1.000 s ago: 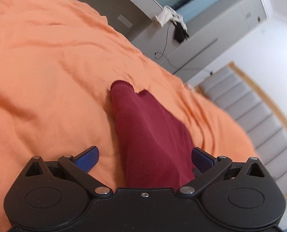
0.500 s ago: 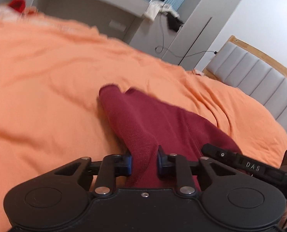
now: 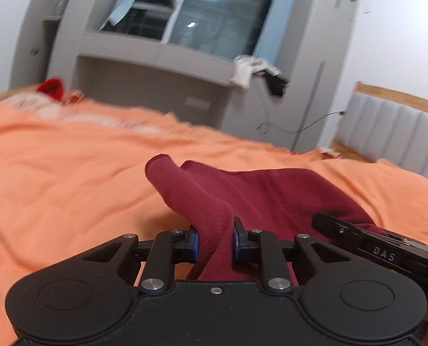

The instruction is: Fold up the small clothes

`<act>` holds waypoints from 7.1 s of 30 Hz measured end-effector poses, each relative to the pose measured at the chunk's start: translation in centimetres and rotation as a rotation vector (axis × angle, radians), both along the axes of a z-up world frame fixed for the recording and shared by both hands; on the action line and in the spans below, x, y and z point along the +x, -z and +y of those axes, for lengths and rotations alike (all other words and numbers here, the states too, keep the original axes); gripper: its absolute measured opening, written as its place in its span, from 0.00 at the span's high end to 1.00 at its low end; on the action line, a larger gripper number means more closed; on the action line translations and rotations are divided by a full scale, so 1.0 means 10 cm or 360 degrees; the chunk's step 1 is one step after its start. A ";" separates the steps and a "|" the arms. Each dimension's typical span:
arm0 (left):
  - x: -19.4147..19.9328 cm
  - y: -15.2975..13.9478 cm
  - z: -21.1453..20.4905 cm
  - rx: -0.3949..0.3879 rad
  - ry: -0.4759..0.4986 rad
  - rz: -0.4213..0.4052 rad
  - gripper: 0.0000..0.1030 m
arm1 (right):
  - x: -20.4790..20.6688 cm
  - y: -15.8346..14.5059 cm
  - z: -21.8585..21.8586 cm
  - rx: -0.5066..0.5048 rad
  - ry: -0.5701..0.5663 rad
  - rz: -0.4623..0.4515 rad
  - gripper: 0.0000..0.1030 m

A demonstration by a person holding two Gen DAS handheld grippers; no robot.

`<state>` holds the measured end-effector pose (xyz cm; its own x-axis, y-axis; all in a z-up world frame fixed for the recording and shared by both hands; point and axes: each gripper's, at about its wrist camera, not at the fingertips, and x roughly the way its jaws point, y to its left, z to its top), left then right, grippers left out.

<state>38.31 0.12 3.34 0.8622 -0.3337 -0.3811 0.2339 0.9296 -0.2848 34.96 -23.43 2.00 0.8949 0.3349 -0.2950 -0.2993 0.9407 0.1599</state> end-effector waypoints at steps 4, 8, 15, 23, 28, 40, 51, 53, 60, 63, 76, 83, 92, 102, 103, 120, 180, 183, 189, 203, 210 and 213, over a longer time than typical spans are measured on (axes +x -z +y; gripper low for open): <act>0.06 0.20 0.03 0.0058 -0.0043 0.0117 0.73 | 0.12 0.13 -0.01 0.0011 0.0036 0.0132 0.71; 0.01 0.24 0.07 0.0069 -0.0093 0.0130 0.66 | 0.13 0.17 -0.11 0.0084 0.0061 0.0189 0.59; -0.03 0.24 0.14 0.0012 -0.0183 0.0160 0.43 | 0.05 0.20 -0.22 0.0105 0.0078 0.0206 0.38; -0.21 0.14 0.09 0.0054 -0.0253 0.0110 0.10 | -0.17 0.10 -0.24 0.0089 0.0084 0.0109 0.06; -0.35 0.09 0.00 0.0137 -0.0271 0.0045 0.03 | -0.31 0.06 -0.22 0.0037 0.0113 0.0072 0.01; -0.50 0.31 -0.36 0.0424 -0.0252 -0.0030 0.01 | -0.52 0.04 -0.38 0.0035 0.0197 0.0079 0.01; -0.69 0.10 -0.35 0.0403 -0.0293 -0.0137 0.01 | -0.77 -0.08 -0.44 0.0084 0.0249 -0.0021 0.00; -0.77 0.03 -0.35 0.0367 -0.0302 -0.0163 0.01 | -0.85 -0.10 -0.44 0.0081 0.0256 -0.0055 0.00; -1.09 -0.15 -0.34 0.0268 -0.0318 -0.0235 0.01 | -1.19 -0.18 -0.45 0.0102 0.0278 -0.0176 0.00; -1.26 -0.20 -0.32 0.0234 -0.0322 -0.0276 0.01 | -1.36 -0.22 -0.43 0.0087 0.0290 -0.0244 0.00; -1.93 -0.16 -0.32 0.0218 -0.0342 -0.0361 0.01 | -2.03 -0.20 -0.22 -0.0023 0.0261 -0.0435 0.00; -2.26 -0.07 -0.27 0.0298 -0.0380 -0.0388 0.01 | -2.34 -0.12 -0.19 -0.0031 0.0267 -0.0437 0.00; -2.62 0.00 -0.13 0.0284 -0.0419 -0.0397 0.01 | -2.69 0.02 -0.16 -0.0049 0.0288 -0.0389 0.00; -2.74 0.12 -0.12 0.0360 -0.0374 -0.0318 0.01 | -2.77 0.12 -0.14 -0.0055 0.0310 -0.0280 0.00; -2.73 0.13 -0.12 0.0362 -0.0374 -0.0315 0.01 | -2.78 0.13 -0.14 -0.0056 0.0310 -0.0278 0.00; -2.70 0.15 -0.14 0.0383 -0.0357 -0.0303 0.01 | -2.75 0.15 -0.09 -0.0082 0.0299 -0.0252 0.00; -2.70 0.16 -0.15 0.0383 -0.0356 -0.0301 0.01 | -2.76 0.15 -0.06 -0.0093 0.0293 -0.0246 0.00; -2.70 0.16 -0.15 0.0384 -0.0356 -0.0300 0.01 | -2.76 0.15 -0.05 -0.0093 0.0293 -0.0245 0.00; -2.70 0.16 -0.15 0.0383 -0.0356 -0.0299 0.01 | -2.76 0.15 -0.05 -0.0093 0.0295 -0.0246 0.00; -2.71 0.19 -0.26 0.0429 -0.0272 -0.0318 0.01 | -2.76 0.17 -0.05 -0.0089 0.0299 -0.0245 0.00; -2.69 0.18 -0.22 0.0404 -0.0269 -0.0297 0.01 | -2.75 0.19 -0.07 -0.0088 0.0299 -0.0243 0.00; -2.69 0.18 -0.22 0.0408 -0.0266 -0.0290 0.01 | -2.75 0.20 -0.07 -0.0090 0.0299 -0.0242 0.00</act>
